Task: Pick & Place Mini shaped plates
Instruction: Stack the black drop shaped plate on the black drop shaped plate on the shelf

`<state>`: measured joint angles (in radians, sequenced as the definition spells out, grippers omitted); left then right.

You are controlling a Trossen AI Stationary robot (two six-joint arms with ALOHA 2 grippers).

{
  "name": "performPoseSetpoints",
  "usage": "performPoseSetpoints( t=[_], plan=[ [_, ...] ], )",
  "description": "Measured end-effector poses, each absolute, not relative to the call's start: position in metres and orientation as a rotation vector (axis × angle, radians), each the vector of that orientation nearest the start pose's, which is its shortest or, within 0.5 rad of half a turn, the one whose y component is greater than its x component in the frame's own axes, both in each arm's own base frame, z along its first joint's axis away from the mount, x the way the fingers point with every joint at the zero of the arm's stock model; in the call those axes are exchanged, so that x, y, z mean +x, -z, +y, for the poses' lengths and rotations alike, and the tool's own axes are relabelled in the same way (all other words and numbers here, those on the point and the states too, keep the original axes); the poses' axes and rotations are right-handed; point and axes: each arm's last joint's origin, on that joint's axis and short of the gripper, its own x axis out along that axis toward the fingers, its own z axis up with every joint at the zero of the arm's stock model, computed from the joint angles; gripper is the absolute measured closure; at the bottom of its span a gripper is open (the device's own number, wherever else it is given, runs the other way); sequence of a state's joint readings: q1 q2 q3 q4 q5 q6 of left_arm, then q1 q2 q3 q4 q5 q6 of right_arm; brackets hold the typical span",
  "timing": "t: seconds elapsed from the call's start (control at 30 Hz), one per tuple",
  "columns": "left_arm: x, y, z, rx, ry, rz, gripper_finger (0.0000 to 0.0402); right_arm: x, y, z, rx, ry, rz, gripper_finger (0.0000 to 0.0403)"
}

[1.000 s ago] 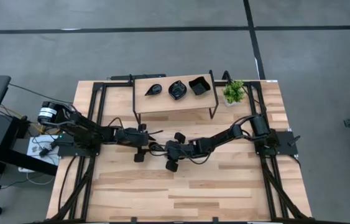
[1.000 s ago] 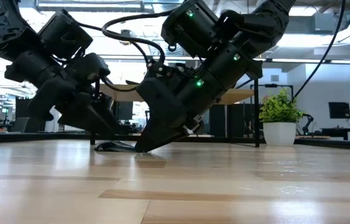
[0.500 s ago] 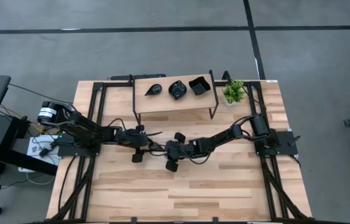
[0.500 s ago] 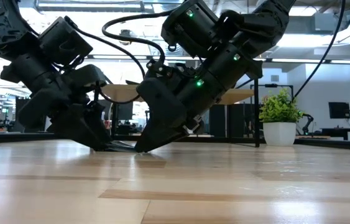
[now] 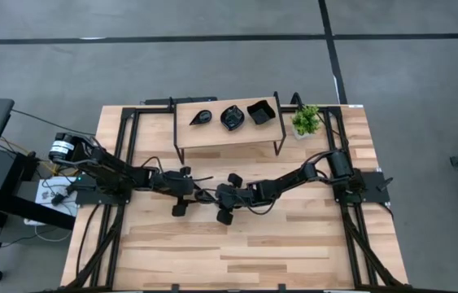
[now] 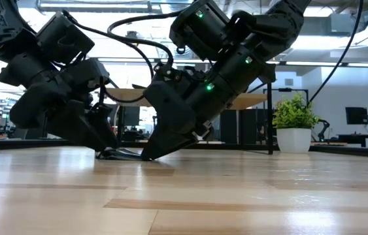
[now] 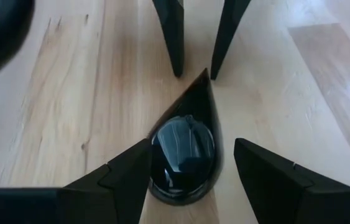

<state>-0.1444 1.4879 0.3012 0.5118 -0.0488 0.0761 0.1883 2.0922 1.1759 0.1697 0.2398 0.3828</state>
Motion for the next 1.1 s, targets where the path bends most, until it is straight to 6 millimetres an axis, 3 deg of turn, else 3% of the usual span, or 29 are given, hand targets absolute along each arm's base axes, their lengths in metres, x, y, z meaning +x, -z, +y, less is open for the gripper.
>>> performPoseSetpoints(
  t=[0.6,1.1],
  plan=[
    [0.2140,-0.0958,-0.0290,0.147,0.093,0.758,0.0170,0.4120,-0.1101,0.0775,0.212,0.151,0.711,0.0291],
    [0.2165,-0.0985,-0.0299,0.130,0.112,0.709,0.0170,0.4128,-0.1105,0.0749,0.197,0.144,0.708,0.0291]
  ],
)
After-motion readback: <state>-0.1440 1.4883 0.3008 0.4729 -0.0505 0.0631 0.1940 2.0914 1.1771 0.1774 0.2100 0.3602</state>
